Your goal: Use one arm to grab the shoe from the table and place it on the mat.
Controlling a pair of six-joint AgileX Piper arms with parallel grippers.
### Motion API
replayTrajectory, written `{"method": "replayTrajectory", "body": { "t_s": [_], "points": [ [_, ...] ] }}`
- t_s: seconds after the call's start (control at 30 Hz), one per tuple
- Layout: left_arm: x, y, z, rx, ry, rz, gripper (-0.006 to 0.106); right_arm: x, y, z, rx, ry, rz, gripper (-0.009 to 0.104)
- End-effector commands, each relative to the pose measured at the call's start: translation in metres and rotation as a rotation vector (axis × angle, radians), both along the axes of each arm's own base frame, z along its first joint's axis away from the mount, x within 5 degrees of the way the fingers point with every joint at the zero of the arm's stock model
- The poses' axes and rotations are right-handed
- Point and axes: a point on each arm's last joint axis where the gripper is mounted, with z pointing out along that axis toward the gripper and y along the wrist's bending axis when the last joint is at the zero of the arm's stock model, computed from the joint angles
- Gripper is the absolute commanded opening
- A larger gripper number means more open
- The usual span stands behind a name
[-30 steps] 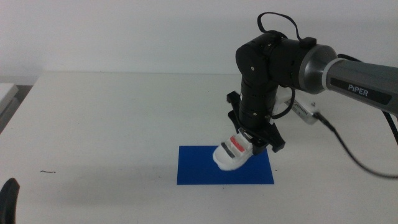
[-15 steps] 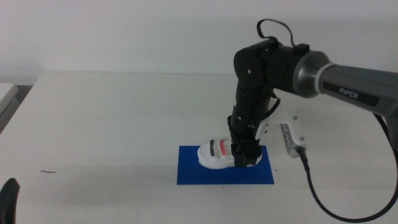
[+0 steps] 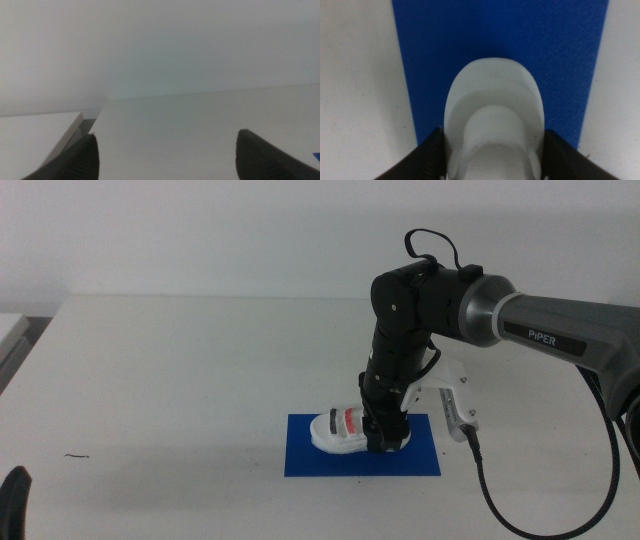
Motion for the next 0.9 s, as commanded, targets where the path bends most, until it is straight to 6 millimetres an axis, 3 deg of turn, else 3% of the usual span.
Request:
{"method": "replayTrajectory", "body": {
  "t_s": [0.0,0.07,0.13,0.33,0.43,0.5,0.63,0.7,0.8,0.87],
  "points": [
    [0.000,0.000,0.001,-0.005,-0.007,-0.002,0.094,0.005,-0.004,0.003,0.009,-0.015,-0.033,-0.001],
    [0.000,0.000,0.001,-0.005,-0.007,-0.002,0.094,0.004,-0.003,0.003,0.013,-0.014,-0.035,0.003],
    [0.000,0.000,0.001,-0.005,-0.007,-0.002,0.094,0.005,-0.004,0.003,-0.002,-0.024,-0.028,0.023],
    [0.000,0.000,0.001,-0.005,-0.007,-0.002,0.094,0.005,-0.006,0.003,-0.015,-0.025,-0.023,0.067],
    [0.000,0.000,0.001,-0.005,-0.007,-0.002,0.094,0.004,-0.004,0.005,0.008,-0.018,-0.006,0.081],
    [0.000,0.000,0.001,-0.005,-0.007,-0.002,0.094,0.003,-0.004,0.013,0.029,-0.026,0.045,0.084],
    [0.000,0.000,0.001,-0.005,-0.007,-0.002,0.094,-0.010,-0.013,0.059,0.042,-0.077,0.242,0.084],
    [0.000,0.000,0.001,-0.005,-0.007,-0.002,0.094,-0.018,-0.024,0.088,-0.021,-0.149,0.467,0.084],
    [0.000,0.000,0.001,-0.005,-0.007,-0.002,0.094,-0.033,-0.036,0.133,-0.080,-0.308,0.944,0.084],
    [0.000,0.000,0.001,-0.005,-0.007,-0.002,0.094,-0.044,-0.042,0.160,-0.103,-0.401,1.120,0.084]
  ]
}}
